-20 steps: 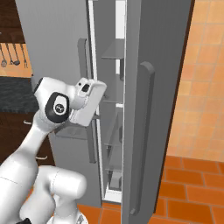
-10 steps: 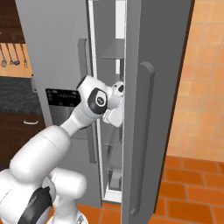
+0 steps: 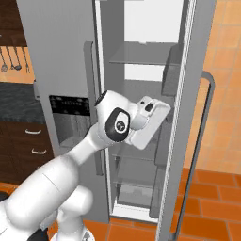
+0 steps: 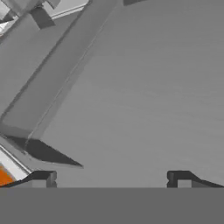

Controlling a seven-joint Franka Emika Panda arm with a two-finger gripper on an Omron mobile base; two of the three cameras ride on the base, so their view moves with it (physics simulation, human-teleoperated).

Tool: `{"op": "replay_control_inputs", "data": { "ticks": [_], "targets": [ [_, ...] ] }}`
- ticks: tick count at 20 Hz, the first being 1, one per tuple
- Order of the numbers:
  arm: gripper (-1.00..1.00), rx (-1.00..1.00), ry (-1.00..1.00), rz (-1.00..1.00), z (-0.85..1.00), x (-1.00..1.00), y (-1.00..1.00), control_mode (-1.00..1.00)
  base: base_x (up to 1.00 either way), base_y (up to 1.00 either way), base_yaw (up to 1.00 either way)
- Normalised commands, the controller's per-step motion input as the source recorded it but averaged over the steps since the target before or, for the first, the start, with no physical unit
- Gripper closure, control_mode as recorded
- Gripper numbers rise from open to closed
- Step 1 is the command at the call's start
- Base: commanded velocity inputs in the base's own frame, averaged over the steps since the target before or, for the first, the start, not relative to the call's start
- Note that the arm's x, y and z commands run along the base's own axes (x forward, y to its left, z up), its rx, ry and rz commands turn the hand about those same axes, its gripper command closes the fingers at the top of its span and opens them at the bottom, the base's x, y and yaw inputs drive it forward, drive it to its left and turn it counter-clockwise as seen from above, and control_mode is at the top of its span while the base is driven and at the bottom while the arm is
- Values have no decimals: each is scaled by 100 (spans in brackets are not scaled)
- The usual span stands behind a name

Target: Grab a lemon wedge from the fridge and one ice cube from the ice bowl, and put them in the glass of lemonade.

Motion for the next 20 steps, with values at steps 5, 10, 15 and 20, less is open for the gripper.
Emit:
{"op": "replay_control_inputs", "data": {
  "ticks": [5, 10, 15, 20],
  "targets": [
    [-100, 6, -47, -2, 55, -51, 70, -100, 0, 0, 0],
    [-100, 24, -60, -6, 67, -50, 100, -100, 0, 0, 0],
    [-100, 40, -46, -7, 30, -52, 100, -100, 0, 0, 0],
    [-100, 56, -30, -2, -2, -55, 100, -100, 0, 0, 0]
  ]
}}
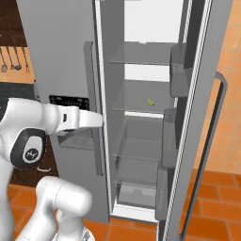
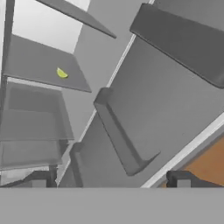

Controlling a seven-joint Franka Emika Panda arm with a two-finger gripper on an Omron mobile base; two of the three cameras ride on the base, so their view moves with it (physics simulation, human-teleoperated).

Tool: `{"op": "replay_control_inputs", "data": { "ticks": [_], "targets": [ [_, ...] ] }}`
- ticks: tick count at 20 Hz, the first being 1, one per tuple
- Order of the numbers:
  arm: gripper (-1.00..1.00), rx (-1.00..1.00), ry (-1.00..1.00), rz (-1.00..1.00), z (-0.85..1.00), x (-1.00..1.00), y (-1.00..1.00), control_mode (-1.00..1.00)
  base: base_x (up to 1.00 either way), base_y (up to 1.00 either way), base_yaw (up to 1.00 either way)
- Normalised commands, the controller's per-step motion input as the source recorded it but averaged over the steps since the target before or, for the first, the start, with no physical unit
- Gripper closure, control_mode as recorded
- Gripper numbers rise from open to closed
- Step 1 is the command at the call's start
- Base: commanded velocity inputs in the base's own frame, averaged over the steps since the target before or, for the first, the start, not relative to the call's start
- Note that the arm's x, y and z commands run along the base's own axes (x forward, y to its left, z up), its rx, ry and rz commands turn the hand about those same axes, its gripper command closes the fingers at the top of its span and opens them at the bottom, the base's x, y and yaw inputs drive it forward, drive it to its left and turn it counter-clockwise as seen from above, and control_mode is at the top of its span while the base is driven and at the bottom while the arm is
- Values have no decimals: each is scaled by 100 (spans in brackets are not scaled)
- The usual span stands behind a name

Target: Grab a lemon wedge from the fridge and one ice cube from the ice bowl, and put them in the glass of lemonade.

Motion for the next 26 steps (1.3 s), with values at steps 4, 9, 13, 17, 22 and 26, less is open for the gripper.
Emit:
{"op": "replay_control_inputs", "data": {
  "ticks": [4, 9, 13, 17, 22, 26],
  "targets": [
    [-100, 67, -8, 3, -13, -61, 99, -100, 0, 0, 0],
    [-100, 70, -3, 26, -85, -41, 38, -100, 0, 0, 0],
    [-100, 42, 5, 26, -79, -10, 13, -100, 0, 0, 0],
    [-100, -7, 17, 0, -73, 0, 62, -100, 0, 0, 0],
    [-100, -15, 3, 0, -50, 0, 36, -100, 0, 0, 0],
    [-100, -6, 0, 0, -21, -5, 0, -100, 0, 0, 0]
  ]
}}
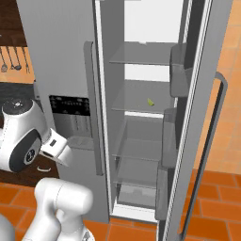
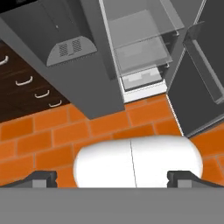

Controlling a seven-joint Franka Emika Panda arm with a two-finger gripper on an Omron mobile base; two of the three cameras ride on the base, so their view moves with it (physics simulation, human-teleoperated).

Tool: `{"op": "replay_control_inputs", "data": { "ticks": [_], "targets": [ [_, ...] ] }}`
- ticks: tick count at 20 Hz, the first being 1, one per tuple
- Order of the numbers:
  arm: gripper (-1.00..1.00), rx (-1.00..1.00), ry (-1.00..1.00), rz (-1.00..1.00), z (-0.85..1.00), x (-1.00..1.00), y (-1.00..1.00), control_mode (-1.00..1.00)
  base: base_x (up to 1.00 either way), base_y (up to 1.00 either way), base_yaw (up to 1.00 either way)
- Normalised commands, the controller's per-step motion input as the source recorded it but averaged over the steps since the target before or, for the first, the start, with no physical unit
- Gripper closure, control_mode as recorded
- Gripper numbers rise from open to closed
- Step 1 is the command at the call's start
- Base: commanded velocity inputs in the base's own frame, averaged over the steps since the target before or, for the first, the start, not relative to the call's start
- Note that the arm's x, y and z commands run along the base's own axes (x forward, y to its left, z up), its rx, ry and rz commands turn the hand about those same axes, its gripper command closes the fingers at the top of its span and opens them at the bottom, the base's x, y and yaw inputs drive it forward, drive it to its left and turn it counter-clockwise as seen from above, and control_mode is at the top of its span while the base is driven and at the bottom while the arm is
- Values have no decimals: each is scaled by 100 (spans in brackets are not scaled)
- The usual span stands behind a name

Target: Grab a lemon wedge from the fridge and one ice cube from the ice bowl, and put them in the glass of lemonade.

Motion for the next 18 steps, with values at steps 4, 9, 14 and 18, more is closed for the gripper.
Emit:
{"op": "replay_control_inputs", "data": {
  "ticks": [4, 9, 14, 18],
  "targets": [
    [-100, -2, -1, -1, -11, -6, 0, -100, 0, 0, 0],
    [-100, -3, -11, -2, -5, -19, 0, -100, 0, 0, 0],
    [-100, 0, -2, 0, 0, -19, 0, -100, 0, 0, 0],
    [-100, 0, 0, 0, 0, 0, 0, 100, 0, -25, 0]
  ]
}}
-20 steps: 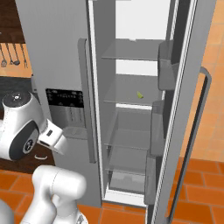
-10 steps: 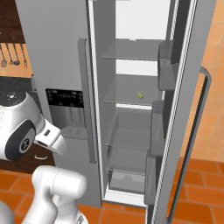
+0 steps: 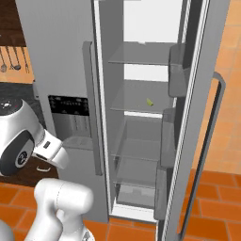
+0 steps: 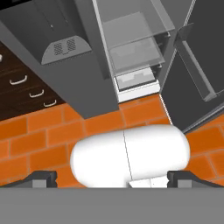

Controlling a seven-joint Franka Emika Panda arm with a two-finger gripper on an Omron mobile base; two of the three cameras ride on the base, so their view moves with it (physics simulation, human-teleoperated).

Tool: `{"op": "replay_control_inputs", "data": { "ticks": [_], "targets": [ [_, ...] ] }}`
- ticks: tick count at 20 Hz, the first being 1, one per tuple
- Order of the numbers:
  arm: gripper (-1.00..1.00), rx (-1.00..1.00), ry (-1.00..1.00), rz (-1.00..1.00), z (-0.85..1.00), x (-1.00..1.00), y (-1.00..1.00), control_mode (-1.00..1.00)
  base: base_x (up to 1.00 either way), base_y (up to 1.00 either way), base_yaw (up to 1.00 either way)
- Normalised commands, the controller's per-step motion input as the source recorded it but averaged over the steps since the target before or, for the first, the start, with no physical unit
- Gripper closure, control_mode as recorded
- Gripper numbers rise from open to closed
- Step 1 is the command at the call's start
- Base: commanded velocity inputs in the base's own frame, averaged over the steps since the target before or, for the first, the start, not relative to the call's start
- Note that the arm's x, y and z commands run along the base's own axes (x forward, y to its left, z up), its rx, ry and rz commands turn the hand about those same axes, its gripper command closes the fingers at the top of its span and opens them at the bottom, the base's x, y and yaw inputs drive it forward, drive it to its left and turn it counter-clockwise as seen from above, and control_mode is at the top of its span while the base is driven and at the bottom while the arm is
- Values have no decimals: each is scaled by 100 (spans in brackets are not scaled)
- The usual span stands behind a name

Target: Grab a lemon wedge from the fridge and one ice cube from the ice bowl, and put them in the glass of lemonade.

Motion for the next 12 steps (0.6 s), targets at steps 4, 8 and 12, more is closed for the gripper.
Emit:
{"op": "replay_control_inputs", "data": {
  "ticks": [4, 8, 12],
  "targets": [
    [-100, 0, 0, 0, 0, 0, 0, 100, 0, -49, 0],
    [-100, 0, 0, 0, 0, 0, 0, 100, 0, -43, 1],
    [-100, 0, 0, 0, 0, 0, 0, 100, 0, -34, 3]
  ]
}}
